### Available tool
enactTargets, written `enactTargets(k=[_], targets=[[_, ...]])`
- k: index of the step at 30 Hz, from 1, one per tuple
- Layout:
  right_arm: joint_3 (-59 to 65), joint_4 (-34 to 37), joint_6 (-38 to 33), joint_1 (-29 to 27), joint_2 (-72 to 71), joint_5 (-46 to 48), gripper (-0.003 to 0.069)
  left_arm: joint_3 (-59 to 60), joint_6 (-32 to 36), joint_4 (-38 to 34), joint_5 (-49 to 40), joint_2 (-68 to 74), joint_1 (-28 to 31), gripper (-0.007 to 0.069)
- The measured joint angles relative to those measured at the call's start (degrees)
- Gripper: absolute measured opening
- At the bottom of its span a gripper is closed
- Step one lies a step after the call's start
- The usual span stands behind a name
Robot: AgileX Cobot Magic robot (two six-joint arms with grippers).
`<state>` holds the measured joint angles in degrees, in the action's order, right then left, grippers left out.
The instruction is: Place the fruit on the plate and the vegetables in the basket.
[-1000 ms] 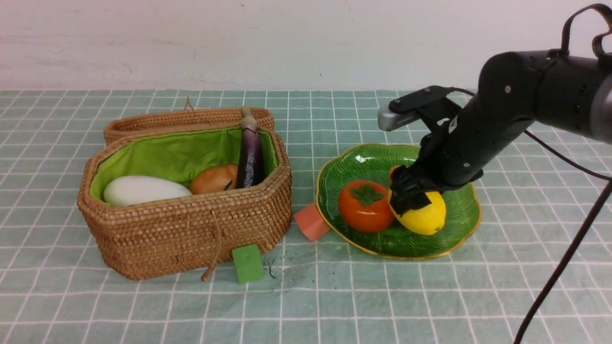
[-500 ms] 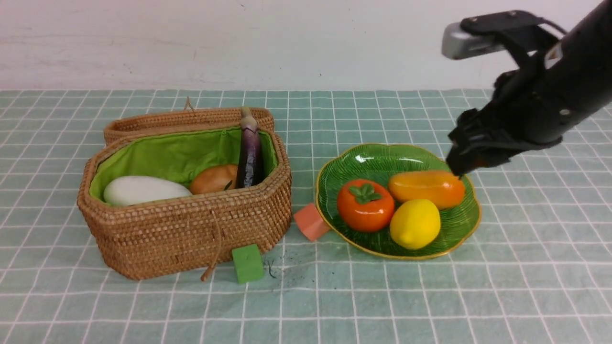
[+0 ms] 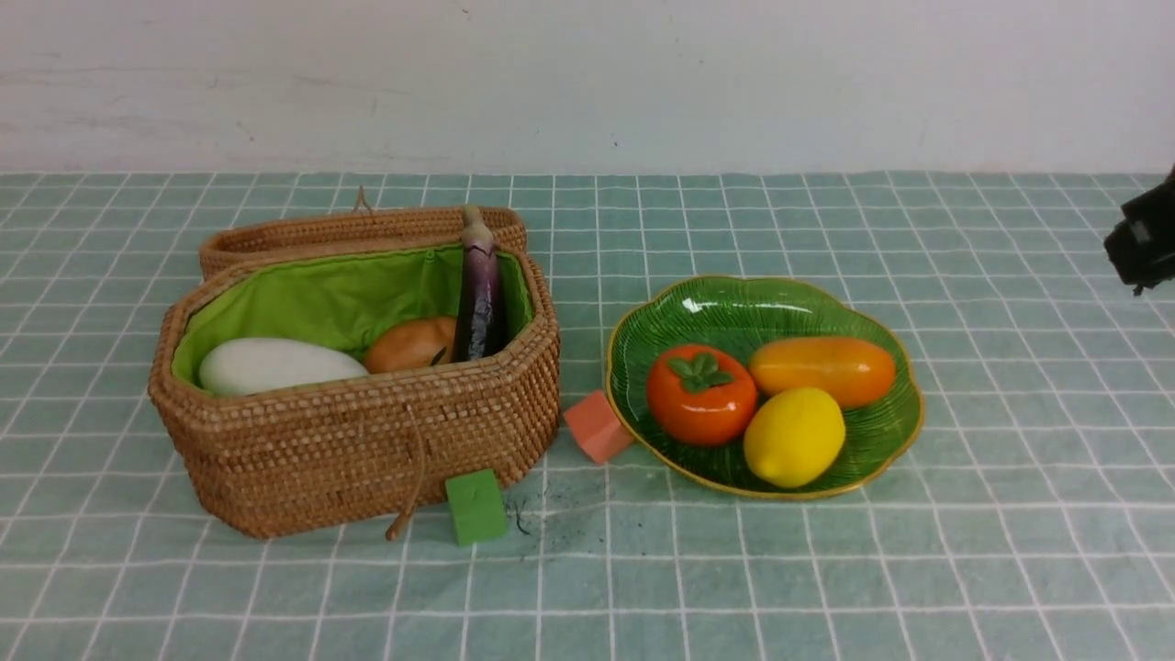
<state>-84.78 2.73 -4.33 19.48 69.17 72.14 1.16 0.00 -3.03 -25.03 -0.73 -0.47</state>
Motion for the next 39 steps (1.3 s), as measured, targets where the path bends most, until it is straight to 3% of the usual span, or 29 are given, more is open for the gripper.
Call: enactTargets(k=[7, 10, 16, 24, 39], targets=[[6.20, -1.84, -0.05, -2.02, -5.39, -4.73, -0.0015, 0.00, 0.00, 0.00, 0.00, 0.00, 0.00, 0.0239], [19.61, -2.23, 0.77, -7.88, -18.69, -15.73, -0.0014, 0.00, 0.00, 0.00, 0.00, 0.00, 0.00, 0.0239], [50.76, -6.45, 3.03, -13.03, -47.13, -35.51, -0.0008, 0.00, 0.00, 0.00, 0.00, 0.00, 0.00, 0.0239], [81.73, -7.92, 3.21, -16.09, -69.13, -46.47, -0.0006, 0.00, 0.00, 0.00, 0.05, 0.00, 0.00, 0.0239], [85.61, -6.38, 3.24, -16.11, -69.76, -49.44, 0.0003, 0.00, 0.00, 0.00, 0.01, 0.00, 0.00, 0.0239]])
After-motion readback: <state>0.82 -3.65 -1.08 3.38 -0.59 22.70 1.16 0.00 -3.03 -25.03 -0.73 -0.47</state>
